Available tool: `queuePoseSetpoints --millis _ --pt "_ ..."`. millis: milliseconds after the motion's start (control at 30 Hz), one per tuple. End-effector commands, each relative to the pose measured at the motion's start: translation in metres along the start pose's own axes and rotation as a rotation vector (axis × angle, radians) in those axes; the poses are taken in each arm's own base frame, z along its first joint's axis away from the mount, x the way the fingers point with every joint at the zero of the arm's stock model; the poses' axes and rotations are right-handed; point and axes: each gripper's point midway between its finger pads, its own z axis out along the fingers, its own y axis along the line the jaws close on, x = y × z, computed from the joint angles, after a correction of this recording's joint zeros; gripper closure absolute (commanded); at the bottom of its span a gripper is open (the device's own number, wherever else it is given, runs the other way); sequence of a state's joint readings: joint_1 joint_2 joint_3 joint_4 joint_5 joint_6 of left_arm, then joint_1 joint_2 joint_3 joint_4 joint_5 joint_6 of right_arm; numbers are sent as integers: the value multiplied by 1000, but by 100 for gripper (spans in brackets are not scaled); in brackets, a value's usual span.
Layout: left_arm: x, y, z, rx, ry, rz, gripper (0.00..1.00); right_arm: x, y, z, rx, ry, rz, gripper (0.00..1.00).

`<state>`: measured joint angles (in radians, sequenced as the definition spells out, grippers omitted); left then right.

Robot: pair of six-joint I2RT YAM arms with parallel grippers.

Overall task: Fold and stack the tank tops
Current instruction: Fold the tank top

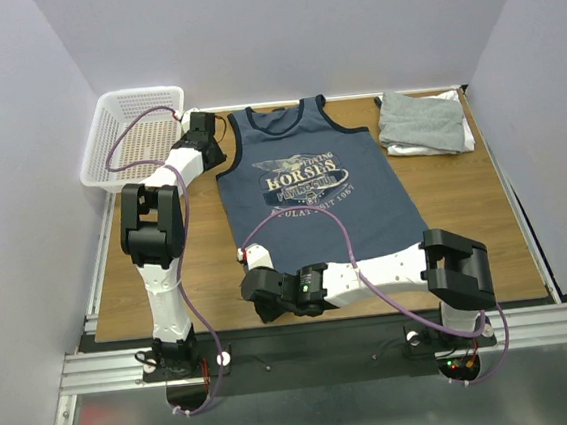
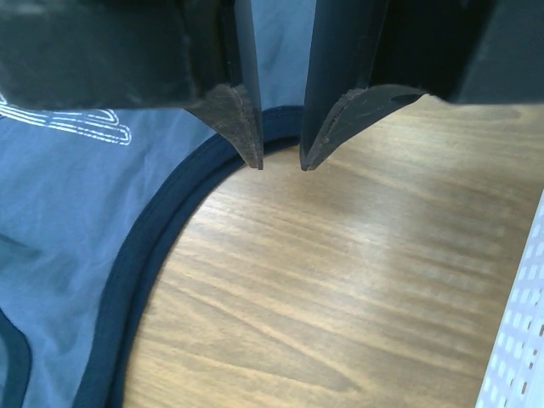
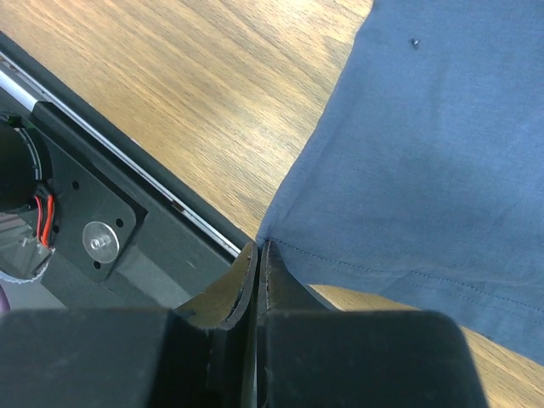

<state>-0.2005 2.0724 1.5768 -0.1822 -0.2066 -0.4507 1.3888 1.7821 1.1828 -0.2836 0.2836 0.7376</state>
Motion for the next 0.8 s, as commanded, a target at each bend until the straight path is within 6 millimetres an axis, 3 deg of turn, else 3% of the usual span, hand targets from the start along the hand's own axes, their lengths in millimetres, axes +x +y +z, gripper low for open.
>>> queuePoseSetpoints --millis 0,367,767 --pt "-9 7 -16 -16 -24 -26 62 -21 17 -3 -37 -59 38 100" --pt "22 14 -18 9 45 -14 61 -18 15 -1 -33 -51 51 100" --pt "11 0 -30 98 0 -25 52 -20 15 2 -26 -55 48 100"
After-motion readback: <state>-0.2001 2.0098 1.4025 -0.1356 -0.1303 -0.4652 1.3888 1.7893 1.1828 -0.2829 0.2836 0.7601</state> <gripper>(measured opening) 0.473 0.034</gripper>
